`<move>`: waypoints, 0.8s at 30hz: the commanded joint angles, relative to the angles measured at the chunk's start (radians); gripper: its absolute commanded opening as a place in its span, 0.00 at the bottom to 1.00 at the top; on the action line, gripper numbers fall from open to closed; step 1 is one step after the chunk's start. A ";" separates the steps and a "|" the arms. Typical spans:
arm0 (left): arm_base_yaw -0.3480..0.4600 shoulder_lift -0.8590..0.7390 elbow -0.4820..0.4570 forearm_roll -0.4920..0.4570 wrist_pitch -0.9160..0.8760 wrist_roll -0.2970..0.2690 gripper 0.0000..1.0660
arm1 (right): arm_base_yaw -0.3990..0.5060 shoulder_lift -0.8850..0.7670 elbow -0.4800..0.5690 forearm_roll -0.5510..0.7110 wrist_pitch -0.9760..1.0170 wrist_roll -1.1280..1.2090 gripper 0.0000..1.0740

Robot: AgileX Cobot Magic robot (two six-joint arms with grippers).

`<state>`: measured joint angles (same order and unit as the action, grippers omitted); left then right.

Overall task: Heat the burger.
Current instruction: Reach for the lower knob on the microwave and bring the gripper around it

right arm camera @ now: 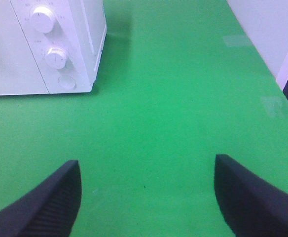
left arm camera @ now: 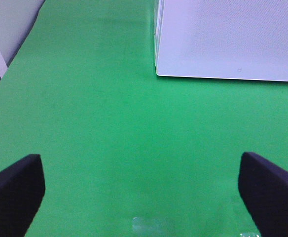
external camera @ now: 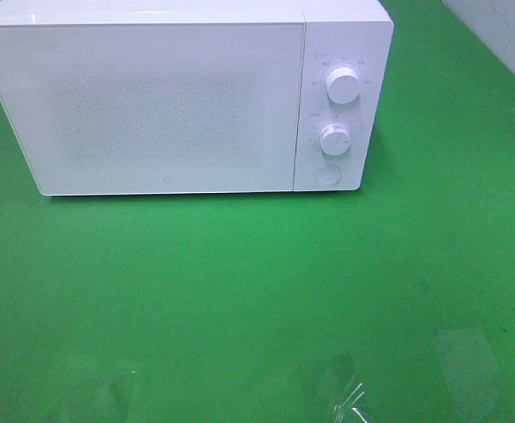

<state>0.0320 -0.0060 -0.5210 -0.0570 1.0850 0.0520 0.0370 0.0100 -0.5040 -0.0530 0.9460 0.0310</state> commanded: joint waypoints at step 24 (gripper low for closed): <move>0.001 -0.017 0.002 0.000 -0.015 -0.009 0.94 | -0.004 0.444 0.043 -0.011 -0.580 0.008 0.69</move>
<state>0.0320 -0.0060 -0.5210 -0.0570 1.0850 0.0490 0.0370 0.4510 -0.4680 -0.0600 0.3890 0.0310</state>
